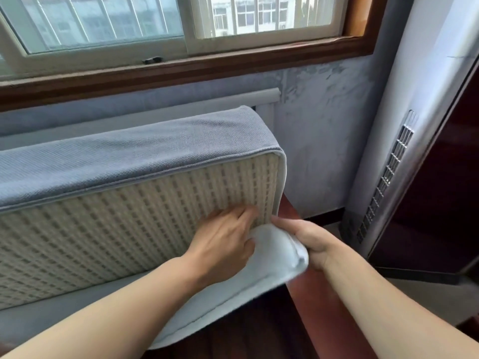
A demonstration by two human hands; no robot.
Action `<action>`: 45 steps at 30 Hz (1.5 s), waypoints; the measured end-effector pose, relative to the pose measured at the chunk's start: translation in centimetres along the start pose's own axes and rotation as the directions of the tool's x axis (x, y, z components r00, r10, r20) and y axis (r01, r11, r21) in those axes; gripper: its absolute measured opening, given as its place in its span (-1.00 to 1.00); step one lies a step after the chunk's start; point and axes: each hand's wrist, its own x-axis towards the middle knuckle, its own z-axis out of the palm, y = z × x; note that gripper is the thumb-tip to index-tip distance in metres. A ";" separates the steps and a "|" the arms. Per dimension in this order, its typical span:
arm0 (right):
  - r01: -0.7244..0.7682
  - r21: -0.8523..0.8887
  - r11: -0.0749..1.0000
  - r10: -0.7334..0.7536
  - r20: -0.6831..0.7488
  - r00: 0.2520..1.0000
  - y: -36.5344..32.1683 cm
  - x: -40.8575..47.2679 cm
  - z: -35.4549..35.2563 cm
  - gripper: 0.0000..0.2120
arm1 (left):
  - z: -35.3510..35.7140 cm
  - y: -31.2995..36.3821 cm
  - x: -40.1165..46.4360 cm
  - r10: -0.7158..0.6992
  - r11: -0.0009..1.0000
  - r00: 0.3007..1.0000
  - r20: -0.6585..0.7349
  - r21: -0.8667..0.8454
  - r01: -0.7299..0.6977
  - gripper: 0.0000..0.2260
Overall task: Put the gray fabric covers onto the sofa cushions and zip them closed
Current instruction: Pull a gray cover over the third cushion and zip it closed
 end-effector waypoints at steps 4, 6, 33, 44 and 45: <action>0.052 0.114 0.992 -0.051 -0.008 0.999 -3.0 -1.5 1.6 -0.72 | -2.8 1.6 0.2 0.051 0.992 0.963 -0.264 -0.098 -0.080 -0.76; 0.064 0.155 0.986 -0.055 -0.060 0.997 -3.8 -1.9 2.1 -0.72 | -3.5 2.8 0.6 0.065 0.992 0.945 -0.320 -0.079 -0.096 -0.65; 0.054 0.081 0.995 -0.021 -0.355 0.935 -3.0 0.9 -1.4 -0.83 | -5.4 1.7 9.7 0.086 0.993 0.914 -0.397 0.105 -0.047 -0.91; 0.036 -0.195 0.980 -0.126 -0.472 0.872 0.6 6.8 -3.1 -0.69 | -3.6 0.7 10.1 0.083 0.996 0.820 -0.566 0.021 -0.086 -0.87; 0.025 -0.214 0.976 -0.125 -0.466 0.876 1.1 7.4 -2.9 -0.70 | -3.5 0.6 10.1 0.086 0.996 0.815 -0.573 0.017 -0.093 -0.86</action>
